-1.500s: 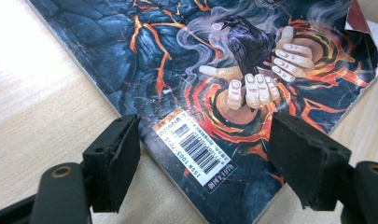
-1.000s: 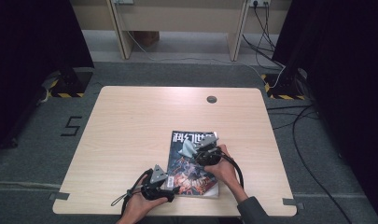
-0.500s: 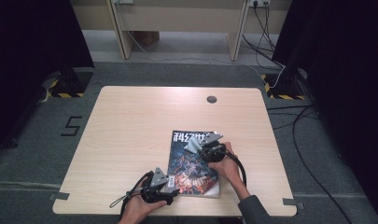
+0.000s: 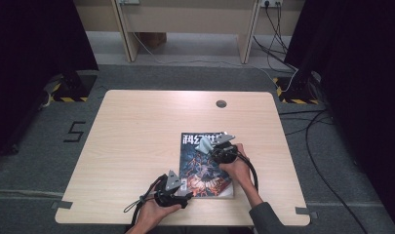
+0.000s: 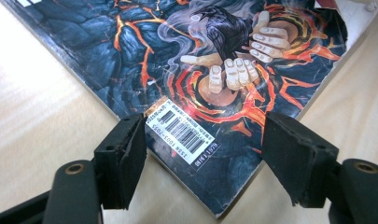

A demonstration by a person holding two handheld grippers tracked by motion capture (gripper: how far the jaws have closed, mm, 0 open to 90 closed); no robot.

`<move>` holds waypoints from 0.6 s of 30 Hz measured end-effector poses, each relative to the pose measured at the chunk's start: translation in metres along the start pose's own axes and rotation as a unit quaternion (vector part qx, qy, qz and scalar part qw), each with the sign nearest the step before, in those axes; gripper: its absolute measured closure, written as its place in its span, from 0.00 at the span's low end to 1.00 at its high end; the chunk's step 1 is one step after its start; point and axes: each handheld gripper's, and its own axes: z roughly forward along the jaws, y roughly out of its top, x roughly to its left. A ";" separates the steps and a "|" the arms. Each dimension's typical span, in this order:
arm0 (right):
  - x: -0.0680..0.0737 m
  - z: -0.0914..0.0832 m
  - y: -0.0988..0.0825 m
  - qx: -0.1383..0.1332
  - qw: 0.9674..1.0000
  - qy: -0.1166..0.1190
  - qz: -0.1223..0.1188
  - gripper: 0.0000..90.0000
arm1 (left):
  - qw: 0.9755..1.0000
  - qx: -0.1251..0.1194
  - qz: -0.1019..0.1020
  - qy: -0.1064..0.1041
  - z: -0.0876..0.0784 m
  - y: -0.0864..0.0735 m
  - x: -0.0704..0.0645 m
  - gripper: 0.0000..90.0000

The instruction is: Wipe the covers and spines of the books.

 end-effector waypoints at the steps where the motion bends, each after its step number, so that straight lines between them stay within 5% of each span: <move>1: -0.001 0.001 0.001 -0.001 1.000 0.000 0.004 0.83 | 1.000 0.000 0.000 0.000 0.000 0.000 0.000 0.33; 6: 0.002 0.001 0.002 0.004 1.000 0.002 -0.001 0.84 | 1.000 -0.002 -0.002 -0.002 0.001 0.000 0.001 0.33; 11: 0.023 -0.003 0.005 0.008 0.999 0.040 -0.031 0.83 | 1.000 -0.006 -0.008 -0.003 0.000 -0.001 0.001 0.33; 14: 0.019 -0.003 0.004 0.008 0.998 0.051 -0.019 0.83 | 1.000 -0.009 -0.009 -0.005 0.000 -0.002 0.002 0.33; 18: 0.002 -0.003 0.000 0.007 1.000 0.015 -0.006 0.83 | 1.000 -0.010 -0.011 -0.004 0.000 -0.003 0.002 0.34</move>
